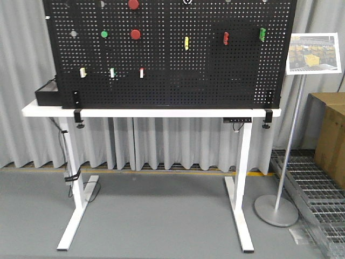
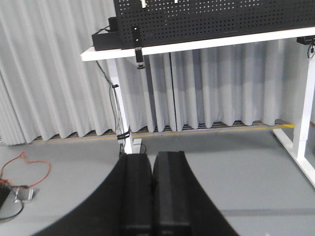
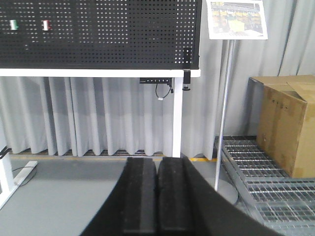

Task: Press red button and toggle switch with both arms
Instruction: 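Drive the base forward up to the black pegboard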

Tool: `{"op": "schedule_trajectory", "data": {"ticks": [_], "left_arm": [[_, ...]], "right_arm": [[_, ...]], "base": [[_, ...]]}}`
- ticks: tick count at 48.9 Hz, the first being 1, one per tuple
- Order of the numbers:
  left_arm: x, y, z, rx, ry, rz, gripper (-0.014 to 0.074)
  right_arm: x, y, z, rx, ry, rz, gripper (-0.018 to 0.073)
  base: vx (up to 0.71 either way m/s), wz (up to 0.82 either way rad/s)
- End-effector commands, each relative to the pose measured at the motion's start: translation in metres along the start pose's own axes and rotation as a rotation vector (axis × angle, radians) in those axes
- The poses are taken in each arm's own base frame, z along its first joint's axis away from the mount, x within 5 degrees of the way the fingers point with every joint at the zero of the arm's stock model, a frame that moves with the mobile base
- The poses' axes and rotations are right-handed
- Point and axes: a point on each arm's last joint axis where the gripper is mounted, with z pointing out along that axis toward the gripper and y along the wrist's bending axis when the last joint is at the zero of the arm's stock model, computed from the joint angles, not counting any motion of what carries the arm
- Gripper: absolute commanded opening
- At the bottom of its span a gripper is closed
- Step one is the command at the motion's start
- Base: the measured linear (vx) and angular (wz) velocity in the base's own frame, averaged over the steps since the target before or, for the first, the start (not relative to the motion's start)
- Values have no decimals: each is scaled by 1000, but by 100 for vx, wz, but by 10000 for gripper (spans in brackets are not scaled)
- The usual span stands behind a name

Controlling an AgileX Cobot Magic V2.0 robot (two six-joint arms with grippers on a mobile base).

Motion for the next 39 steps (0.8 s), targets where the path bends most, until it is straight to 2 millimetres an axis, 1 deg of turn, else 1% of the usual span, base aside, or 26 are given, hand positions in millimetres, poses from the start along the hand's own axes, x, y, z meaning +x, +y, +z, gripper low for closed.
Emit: {"op": "schedule_trajectory", "data": {"ticks": [1, 39], "left_arm": [[4, -1, 1, -1, -54, -16, 2], [4, -1, 1, -2, -55, -16, 2]], "right_arm": [[-5, 1, -1, -7, -92, -13, 0], [-5, 1, -1, -7, -92, -13, 0]], "base": [[40, -7], [41, -1]]}}
